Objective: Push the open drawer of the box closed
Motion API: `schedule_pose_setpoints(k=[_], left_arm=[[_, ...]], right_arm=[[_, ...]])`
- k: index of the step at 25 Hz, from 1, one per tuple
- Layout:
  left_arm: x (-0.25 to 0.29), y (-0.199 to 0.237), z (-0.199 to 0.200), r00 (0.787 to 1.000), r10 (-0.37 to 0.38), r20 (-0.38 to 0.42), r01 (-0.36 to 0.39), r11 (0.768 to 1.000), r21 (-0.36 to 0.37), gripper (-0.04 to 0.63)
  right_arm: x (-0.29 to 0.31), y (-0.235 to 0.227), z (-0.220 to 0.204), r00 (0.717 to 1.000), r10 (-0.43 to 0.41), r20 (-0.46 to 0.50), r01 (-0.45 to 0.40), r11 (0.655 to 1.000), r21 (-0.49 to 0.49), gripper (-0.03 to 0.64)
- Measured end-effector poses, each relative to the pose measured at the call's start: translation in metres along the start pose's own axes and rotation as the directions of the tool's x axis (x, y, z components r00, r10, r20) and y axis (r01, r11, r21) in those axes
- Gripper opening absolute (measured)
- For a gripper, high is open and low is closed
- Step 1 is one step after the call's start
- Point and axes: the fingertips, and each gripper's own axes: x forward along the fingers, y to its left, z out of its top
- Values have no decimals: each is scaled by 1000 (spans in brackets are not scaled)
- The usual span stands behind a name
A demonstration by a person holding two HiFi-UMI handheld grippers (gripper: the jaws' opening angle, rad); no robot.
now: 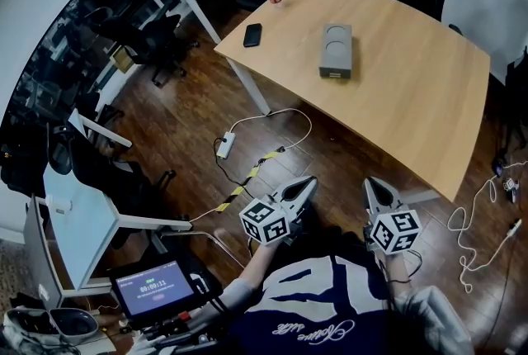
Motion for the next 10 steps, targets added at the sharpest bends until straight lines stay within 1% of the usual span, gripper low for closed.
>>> schedule_pose_setpoints(k=[10], left_arm=[[-12, 36, 6, 996, 82, 37, -81, 996, -24, 3]], right_arm=[[25, -8, 5, 1000, 8, -8, -8, 1000, -14, -3]])
